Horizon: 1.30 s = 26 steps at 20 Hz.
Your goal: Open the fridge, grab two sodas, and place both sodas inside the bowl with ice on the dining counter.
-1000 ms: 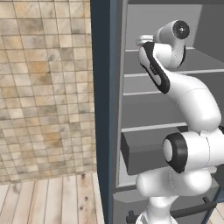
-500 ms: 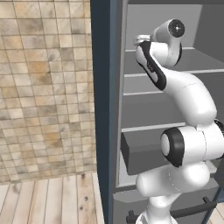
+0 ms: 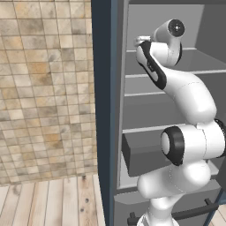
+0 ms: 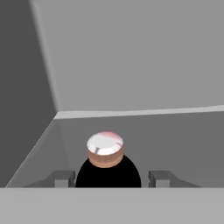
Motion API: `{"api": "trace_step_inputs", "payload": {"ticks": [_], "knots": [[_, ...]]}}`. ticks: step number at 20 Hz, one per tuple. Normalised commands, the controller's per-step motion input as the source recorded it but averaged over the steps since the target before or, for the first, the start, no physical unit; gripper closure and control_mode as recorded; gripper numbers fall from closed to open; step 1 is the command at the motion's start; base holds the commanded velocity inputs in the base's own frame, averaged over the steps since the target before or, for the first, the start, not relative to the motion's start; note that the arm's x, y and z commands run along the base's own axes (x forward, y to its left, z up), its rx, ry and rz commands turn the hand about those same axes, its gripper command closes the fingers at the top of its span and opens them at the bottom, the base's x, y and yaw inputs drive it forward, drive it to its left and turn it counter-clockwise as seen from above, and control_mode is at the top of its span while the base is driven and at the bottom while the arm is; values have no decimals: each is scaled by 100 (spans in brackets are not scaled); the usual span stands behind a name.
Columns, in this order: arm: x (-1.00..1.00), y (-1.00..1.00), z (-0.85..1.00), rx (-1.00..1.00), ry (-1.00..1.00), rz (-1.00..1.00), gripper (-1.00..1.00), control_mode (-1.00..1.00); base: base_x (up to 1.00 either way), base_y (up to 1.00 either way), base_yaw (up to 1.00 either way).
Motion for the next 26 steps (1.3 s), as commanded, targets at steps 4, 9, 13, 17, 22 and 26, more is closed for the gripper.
{"api": "trace_step_inputs", "payload": {"ticks": [4,9,13,17,22,26], "knots": [[1,0,-6,0,2,0,100,-100,0,0,0],[0,0,-1,0,0,0,100,-100,0,0,0],[-6,0,0,0,-1,0,100,-100,0,0,0],[-13,0,0,0,-1,0,100,-100,0,0,0],[-25,-7,0,4,-4,0,100,-100,0,0,0],[-44,-19,0,6,-7,0,100,-100,0,0,0]]}}
